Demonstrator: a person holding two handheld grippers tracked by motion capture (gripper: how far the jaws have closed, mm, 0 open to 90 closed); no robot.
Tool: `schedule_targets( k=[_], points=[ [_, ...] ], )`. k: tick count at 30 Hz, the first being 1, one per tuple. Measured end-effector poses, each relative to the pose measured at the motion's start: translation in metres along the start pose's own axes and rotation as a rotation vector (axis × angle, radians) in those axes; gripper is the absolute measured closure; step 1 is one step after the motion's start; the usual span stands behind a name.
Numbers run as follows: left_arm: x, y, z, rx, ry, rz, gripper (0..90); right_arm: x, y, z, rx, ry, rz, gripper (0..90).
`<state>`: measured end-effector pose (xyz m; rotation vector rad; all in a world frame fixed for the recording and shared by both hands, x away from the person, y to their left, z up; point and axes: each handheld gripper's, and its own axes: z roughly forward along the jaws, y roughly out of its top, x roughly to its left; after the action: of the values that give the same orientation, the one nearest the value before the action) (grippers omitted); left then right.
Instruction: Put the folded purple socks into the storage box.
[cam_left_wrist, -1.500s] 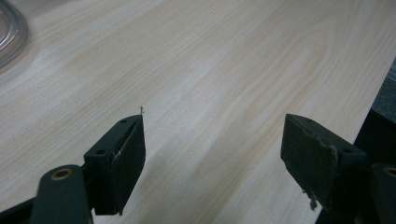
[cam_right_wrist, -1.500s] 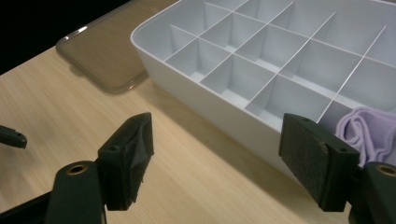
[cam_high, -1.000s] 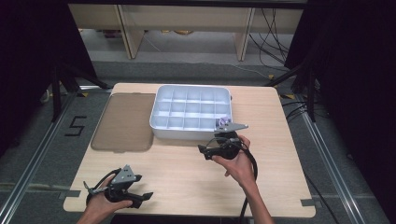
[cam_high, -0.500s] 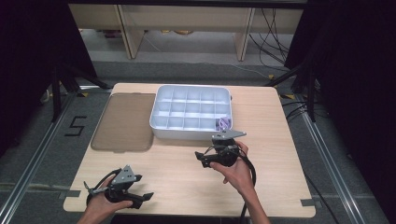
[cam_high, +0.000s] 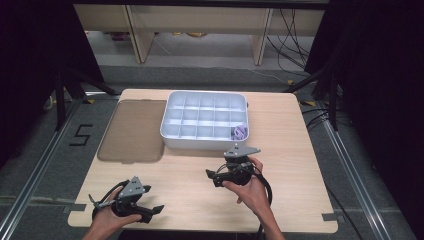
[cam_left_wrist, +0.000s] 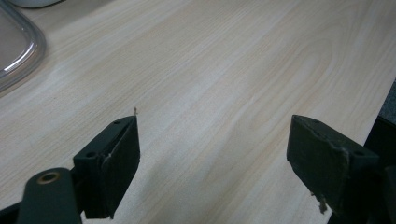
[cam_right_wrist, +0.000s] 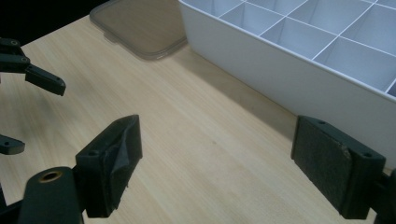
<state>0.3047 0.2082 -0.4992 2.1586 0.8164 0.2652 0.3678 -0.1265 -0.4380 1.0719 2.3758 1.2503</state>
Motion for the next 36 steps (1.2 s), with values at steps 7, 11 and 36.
schedule_targets(
  k=[7, 11, 36],
  points=[
    [0.001, 0.001, -0.001, 0.0, 0.009, 0.017, 16.4, 0.004, -0.007, 0.0, 0.02, 0.024, 0.012, 16.8],
    [0.001, 0.001, -0.001, -0.005, 0.004, 0.019, 16.3, 0.006, -0.011, 0.001, 0.015, 0.025, 0.005, 16.8],
    [-0.005, 0.001, 0.001, -0.033, 0.006, -0.002, 16.1, 0.016, -0.044, -0.009, -0.005, 0.033, 0.021, 16.6]
  ],
)
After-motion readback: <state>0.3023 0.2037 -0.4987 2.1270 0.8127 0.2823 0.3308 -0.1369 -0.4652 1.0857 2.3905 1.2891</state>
